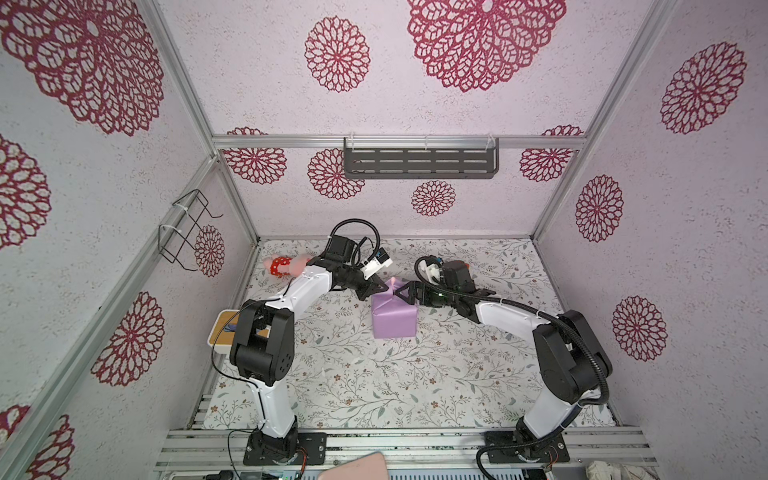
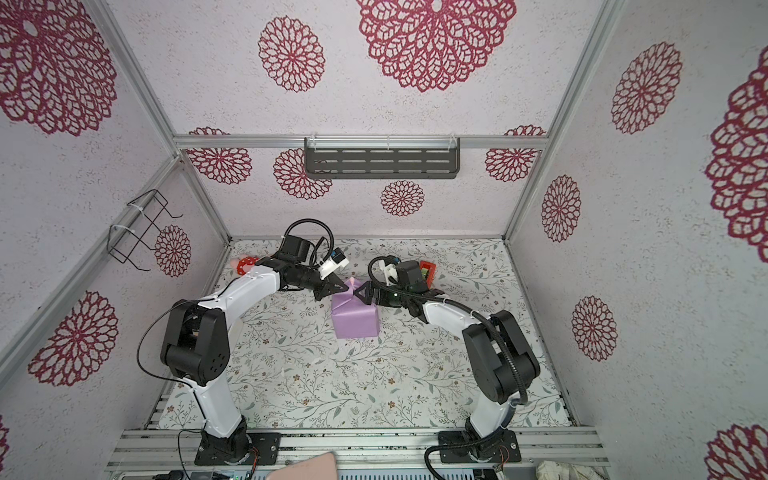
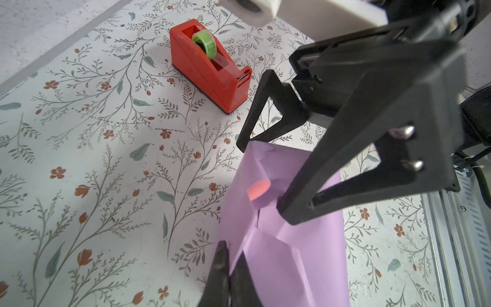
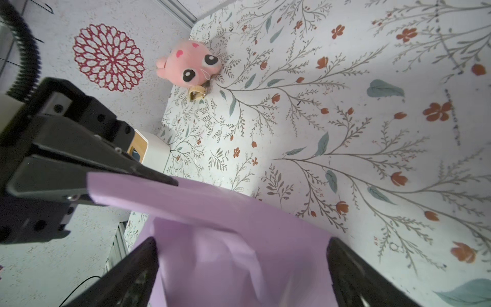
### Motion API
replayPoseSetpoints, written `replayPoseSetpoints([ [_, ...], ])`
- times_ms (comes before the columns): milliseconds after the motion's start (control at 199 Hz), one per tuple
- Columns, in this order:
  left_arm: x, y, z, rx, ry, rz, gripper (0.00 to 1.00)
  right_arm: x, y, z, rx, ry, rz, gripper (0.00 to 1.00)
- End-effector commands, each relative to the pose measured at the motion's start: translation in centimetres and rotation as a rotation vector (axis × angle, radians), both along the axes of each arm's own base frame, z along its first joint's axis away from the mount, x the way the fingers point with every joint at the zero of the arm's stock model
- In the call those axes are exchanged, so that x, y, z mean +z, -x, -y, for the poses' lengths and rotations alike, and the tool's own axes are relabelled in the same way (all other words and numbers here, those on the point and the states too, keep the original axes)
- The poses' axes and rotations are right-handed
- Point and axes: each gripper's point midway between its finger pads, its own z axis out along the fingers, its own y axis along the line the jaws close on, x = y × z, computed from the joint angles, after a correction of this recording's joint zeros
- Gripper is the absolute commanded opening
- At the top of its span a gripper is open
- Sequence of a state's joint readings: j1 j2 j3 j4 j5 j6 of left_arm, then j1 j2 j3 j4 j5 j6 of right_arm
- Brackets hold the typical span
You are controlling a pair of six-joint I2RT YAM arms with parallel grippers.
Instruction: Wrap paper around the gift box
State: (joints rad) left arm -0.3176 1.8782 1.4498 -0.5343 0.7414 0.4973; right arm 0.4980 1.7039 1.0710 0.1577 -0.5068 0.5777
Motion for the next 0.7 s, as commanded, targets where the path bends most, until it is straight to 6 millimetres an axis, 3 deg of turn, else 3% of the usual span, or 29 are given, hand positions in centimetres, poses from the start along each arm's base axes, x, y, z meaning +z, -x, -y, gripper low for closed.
replayPoseSetpoints([
  [0,1.5,-0.2,-0.2,-0.01,0.014,0.066,0.0,3.7,0.1,0.3,0.015,-0.084,0.056,0.99],
  [287,1.6,-0.3,-0.2,-0.003,0.018,0.076,0.0,3.1,0.2,1.4,0.003,-0.108,0.047,0.99],
  [508,2.0,-0.2,-0.2,0.007,0.029,0.097,0.0,-1.0,0.0,2.1,-0.035,0.008,0.004,0.98],
  [699,2.5,0.5,-0.1,0.005,0.023,0.144,0.0,-2.5,0.8,1.9,-0.042,0.023,-0.021,0.97],
])
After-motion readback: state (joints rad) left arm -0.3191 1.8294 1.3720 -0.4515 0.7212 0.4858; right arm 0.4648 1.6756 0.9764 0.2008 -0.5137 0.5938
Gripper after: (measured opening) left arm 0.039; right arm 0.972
